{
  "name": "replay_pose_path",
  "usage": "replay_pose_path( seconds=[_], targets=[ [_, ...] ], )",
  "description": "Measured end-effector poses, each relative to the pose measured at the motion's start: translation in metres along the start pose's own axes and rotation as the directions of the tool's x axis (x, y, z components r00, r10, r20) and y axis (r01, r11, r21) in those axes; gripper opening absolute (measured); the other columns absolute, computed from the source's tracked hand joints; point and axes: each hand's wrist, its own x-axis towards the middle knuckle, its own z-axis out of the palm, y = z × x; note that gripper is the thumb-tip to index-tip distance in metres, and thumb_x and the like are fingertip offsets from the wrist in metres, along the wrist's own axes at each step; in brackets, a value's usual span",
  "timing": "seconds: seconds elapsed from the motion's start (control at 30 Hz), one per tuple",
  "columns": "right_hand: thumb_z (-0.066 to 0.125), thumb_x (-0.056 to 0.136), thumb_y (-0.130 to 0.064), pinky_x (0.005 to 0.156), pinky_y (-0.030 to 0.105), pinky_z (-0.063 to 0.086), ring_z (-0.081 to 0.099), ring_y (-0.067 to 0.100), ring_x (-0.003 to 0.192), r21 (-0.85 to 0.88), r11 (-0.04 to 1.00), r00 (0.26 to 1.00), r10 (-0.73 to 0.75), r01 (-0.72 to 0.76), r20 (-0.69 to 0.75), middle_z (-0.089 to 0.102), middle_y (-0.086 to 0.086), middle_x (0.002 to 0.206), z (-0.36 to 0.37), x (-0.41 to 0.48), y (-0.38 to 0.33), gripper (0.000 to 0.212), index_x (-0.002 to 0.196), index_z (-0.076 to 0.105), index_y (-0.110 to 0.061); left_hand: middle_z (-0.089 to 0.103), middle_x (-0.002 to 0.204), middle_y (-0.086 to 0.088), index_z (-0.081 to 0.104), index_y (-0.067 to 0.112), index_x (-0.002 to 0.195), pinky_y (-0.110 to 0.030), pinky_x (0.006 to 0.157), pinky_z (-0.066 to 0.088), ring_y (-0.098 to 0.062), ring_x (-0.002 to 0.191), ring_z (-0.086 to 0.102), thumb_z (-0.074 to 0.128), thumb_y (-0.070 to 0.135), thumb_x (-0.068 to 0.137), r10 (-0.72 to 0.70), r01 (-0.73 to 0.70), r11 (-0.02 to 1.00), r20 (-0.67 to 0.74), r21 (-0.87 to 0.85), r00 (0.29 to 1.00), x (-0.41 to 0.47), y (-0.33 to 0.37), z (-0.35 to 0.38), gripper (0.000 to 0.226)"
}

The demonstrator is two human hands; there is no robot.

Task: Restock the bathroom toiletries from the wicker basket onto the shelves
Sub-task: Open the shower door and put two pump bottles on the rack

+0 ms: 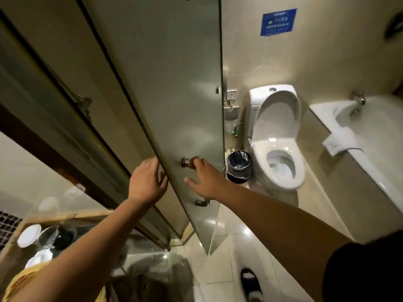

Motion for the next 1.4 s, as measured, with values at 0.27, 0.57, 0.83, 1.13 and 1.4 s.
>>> replay_pose_path(
  seconds=[0.27, 0.57, 0.83, 1.13, 1.4],
  targets=[
    [0.042, 0.085, -0.074, 0.083, 0.036, 0.048, 0.059, 0.021, 0.1, 0.175, 0.982, 0.979, 0.096, -0.064, -0.179, 0.055, 0.002, 0.113, -0.048, -0.063, 0.054, 0.055, 0.112, 0.044, -0.026, 0.062, 0.117, -0.017, 0.042, 0.015, 0.134, -0.041, 0.087, 0.049, -0.036, 0.103, 0.059, 0.051, 0.036, 0.087, 0.175, -0.154, 0.965, 0.087, -0.211, 0.981, 0.004, 0.108, 0.027, 0.052],
    [0.05, 0.101, -0.025, 0.116, 0.033, 0.029, 0.028, 0.013, 0.145, 0.253, 0.945, 0.935, -0.113, 0.205, -0.335, 0.027, 0.0, 0.159, -0.112, -0.132, 0.105, 0.066, 0.156, 0.015, -0.015, 0.061, 0.122, 0.0, 0.045, 0.02, 0.133, -0.043, 0.097, 0.041, -0.021, 0.115, 0.058, 0.043, 0.034, 0.09, 0.265, -0.227, 0.912, 0.068, -0.342, 0.962, 0.032, 0.229, 0.064, 0.045],
    [0.056, 0.091, -0.027, 0.121, 0.033, 0.002, 0.0, 0.029, 0.151, -0.324, 0.945, 0.858, -0.203, 0.045, -0.472, -0.007, 0.017, 0.163, -0.162, -0.165, 0.167, 0.087, 0.156, 0.003, -0.007, 0.044, 0.149, -0.003, 0.041, 0.027, 0.138, -0.053, 0.111, 0.025, -0.022, 0.143, 0.034, 0.063, 0.027, 0.09, 0.305, -0.281, 0.935, 0.087, -0.217, 0.948, 0.061, 0.311, 0.098, 0.053],
    [0.039, 0.095, -0.038, 0.121, 0.043, -0.007, -0.013, 0.027, 0.15, -0.664, 0.724, 0.961, -0.006, -0.187, -0.278, -0.002, 0.015, 0.163, -0.202, -0.172, 0.226, 0.079, 0.155, 0.002, -0.002, 0.026, 0.161, 0.001, 0.023, 0.034, 0.152, -0.051, 0.117, 0.019, -0.023, 0.15, 0.013, 0.062, 0.019, 0.086, 0.38, -0.362, 0.924, 0.202, -0.125, 0.902, 0.103, 0.369, 0.115, 0.078],
    [0.045, 0.095, -0.03, 0.119, 0.04, -0.013, -0.018, 0.024, 0.148, -0.557, 0.743, 0.929, 0.314, -0.37, -0.198, -0.01, 0.011, 0.164, -0.202, -0.137, 0.261, 0.083, 0.153, -0.008, -0.006, 0.01, 0.164, 0.0, -0.008, 0.042, 0.152, -0.054, 0.117, 0.011, -0.026, 0.151, -0.005, 0.062, 0.012, 0.08, 0.412, -0.43, 0.903, 0.293, 0.0, 0.863, 0.137, 0.379, 0.142, 0.105]
  ],
)
